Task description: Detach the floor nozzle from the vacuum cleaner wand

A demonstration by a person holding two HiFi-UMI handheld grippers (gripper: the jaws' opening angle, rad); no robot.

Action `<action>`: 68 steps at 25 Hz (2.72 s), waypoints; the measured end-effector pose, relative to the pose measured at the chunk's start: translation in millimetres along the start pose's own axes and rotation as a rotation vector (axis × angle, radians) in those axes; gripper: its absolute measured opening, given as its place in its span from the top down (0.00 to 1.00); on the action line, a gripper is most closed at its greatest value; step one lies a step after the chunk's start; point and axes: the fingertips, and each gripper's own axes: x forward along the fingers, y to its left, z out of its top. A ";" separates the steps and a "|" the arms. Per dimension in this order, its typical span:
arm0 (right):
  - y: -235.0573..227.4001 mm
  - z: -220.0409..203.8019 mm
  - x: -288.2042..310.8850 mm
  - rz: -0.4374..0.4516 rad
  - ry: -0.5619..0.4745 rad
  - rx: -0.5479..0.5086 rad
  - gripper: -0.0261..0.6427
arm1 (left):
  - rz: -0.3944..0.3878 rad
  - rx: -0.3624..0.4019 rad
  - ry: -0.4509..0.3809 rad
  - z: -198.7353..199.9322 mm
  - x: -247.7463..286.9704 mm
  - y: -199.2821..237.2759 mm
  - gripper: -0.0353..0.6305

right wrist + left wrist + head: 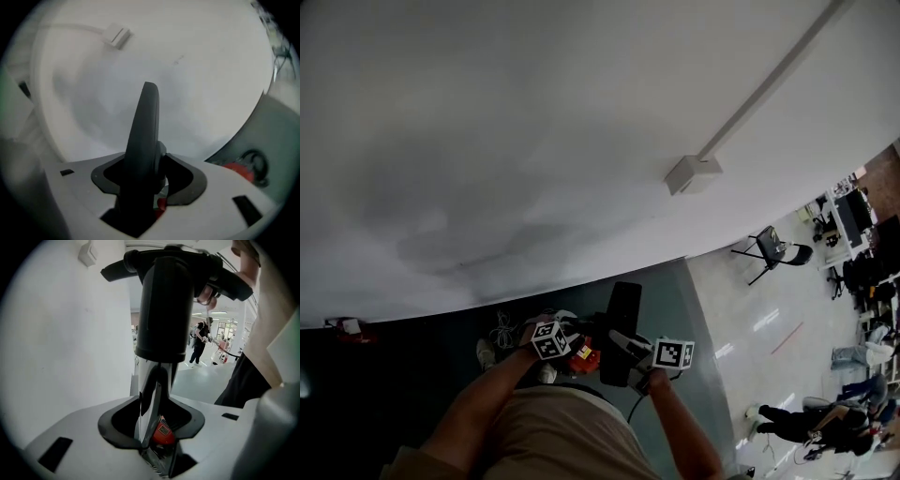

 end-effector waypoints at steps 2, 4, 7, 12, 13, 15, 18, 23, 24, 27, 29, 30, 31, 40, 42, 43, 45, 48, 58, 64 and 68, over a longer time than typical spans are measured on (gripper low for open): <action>-13.5 -5.1 -6.5 0.283 -0.085 0.190 0.62 | -0.001 0.005 0.015 -2.3 0.9 -6.8 0.71; -26.8 -4.8 -12.0 0.292 -0.107 0.236 0.59 | -0.001 0.007 0.033 -2.6 5.7 -8.0 0.71; -6.8 7.0 -6.6 -0.089 0.054 -0.052 0.62 | 0.003 0.004 0.029 1.7 6.5 -0.4 0.71; -9.9 -3.2 -12.0 0.225 -0.035 0.146 0.63 | 0.006 0.028 0.066 -3.1 4.7 -17.3 0.71; -6.4 -4.2 -15.1 0.183 -0.030 0.106 0.63 | 0.006 0.027 0.066 -2.9 6.5 -19.8 0.71; 2.1 -1.2 -20.6 -0.108 0.062 -0.151 0.63 | 0.004 0.027 0.060 2.3 8.9 -16.3 0.71; -4.3 -0.4 -30.1 -0.304 0.155 -0.356 0.63 | 0.008 0.025 0.086 6.4 12.3 -23.3 0.71; -7.8 -26.1 -22.6 -0.244 0.244 -0.236 0.54 | 0.029 0.161 0.224 5.9 22.4 -40.6 0.71; -12.4 -34.6 -20.7 -0.281 0.296 -0.276 0.53 | 0.031 0.181 0.240 4.4 23.7 -43.8 0.71; -21.3 -40.8 -26.2 -0.387 0.368 -0.408 0.57 | 0.035 0.159 0.215 3.3 22.0 -48.9 0.71; -18.7 -42.9 -31.9 -0.445 0.405 -0.488 0.58 | 0.023 0.127 0.168 4.2 21.0 -52.7 0.71; -15.9 -44.8 -34.1 -0.481 0.436 -0.546 0.58 | 0.015 0.120 0.147 6.2 19.7 -54.7 0.71; -13.4 -46.5 -35.6 -0.500 0.468 -0.596 0.58 | 0.010 0.121 0.130 8.6 17.7 -56.7 0.71; -8.4 -42.5 -46.4 -0.349 0.430 -0.403 0.61 | -0.020 0.145 0.079 9.1 14.2 -64.9 0.71; -4.0 -59.9 -51.5 -0.472 0.525 -0.597 0.61 | -0.031 0.147 0.099 5.9 13.1 -73.7 0.71; -3.8 -64.8 -54.1 -0.472 0.557 -0.630 0.61 | -0.033 0.150 0.103 5.7 10.9 -78.7 0.71; -7.0 -61.4 -57.4 -0.343 0.549 -0.519 0.61 | -0.024 0.148 0.092 8.7 6.2 -83.6 0.71; -11.9 -46.5 -55.9 -0.270 0.479 -0.395 0.62 | -0.034 0.146 0.114 12.7 10.4 -76.9 0.71; -0.3 -38.6 -51.1 -0.365 0.570 -0.577 0.62 | -0.065 0.180 0.087 12.4 6.1 -59.5 0.71; 5.6 -36.6 -52.5 -0.329 0.564 -0.580 0.62 | -0.101 0.152 0.045 15.9 2.0 -66.7 0.71; 7.6 -29.6 -54.7 -0.331 0.562 -0.595 0.62 | -0.096 0.130 0.048 20.3 1.8 -66.2 0.71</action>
